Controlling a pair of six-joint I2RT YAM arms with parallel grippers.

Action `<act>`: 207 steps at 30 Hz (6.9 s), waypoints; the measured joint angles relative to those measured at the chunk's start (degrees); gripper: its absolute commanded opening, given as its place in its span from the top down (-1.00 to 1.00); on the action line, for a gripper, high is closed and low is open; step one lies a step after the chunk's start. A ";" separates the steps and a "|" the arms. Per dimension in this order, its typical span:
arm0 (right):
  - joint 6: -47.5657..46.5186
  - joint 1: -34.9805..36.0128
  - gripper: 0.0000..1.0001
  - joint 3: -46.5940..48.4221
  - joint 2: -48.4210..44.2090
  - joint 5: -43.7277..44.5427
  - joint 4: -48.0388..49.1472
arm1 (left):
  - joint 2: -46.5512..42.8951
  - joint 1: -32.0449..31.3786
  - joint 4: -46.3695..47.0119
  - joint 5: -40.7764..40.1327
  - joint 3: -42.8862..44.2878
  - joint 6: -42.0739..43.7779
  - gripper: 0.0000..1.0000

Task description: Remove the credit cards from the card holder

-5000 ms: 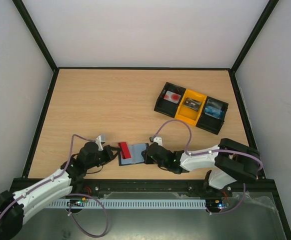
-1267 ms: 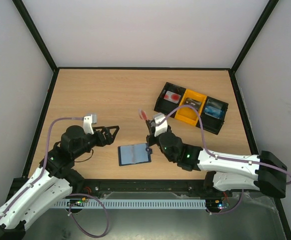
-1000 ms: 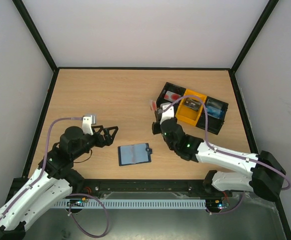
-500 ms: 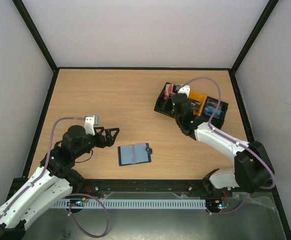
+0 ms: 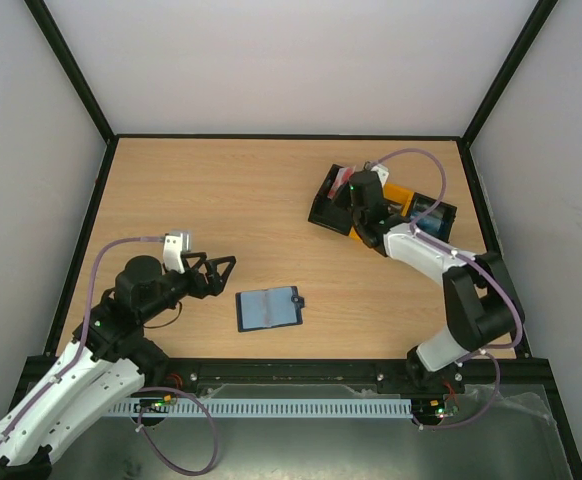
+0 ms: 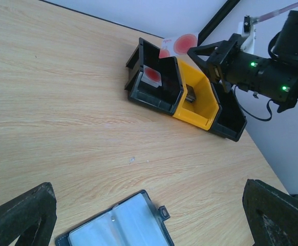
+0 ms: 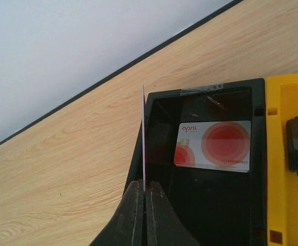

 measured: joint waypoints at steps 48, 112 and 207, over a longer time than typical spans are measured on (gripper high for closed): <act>10.34 -4.33 0.94 15.69 23.37 -1.73 -4.85 | 0.31 0.00 0.72 2.56 -0.04 2.32 -1.00; 5.31 -5.05 0.95 21.70 20.06 -5.07 -14.71 | 1.64 0.00 0.74 1.14 -0.13 2.03 -1.00; 18.91 38.16 0.54 -19.65 -2.99 -17.27 5.07 | 16.28 0.22 30.73 15.02 -26.27 -27.67 -0.62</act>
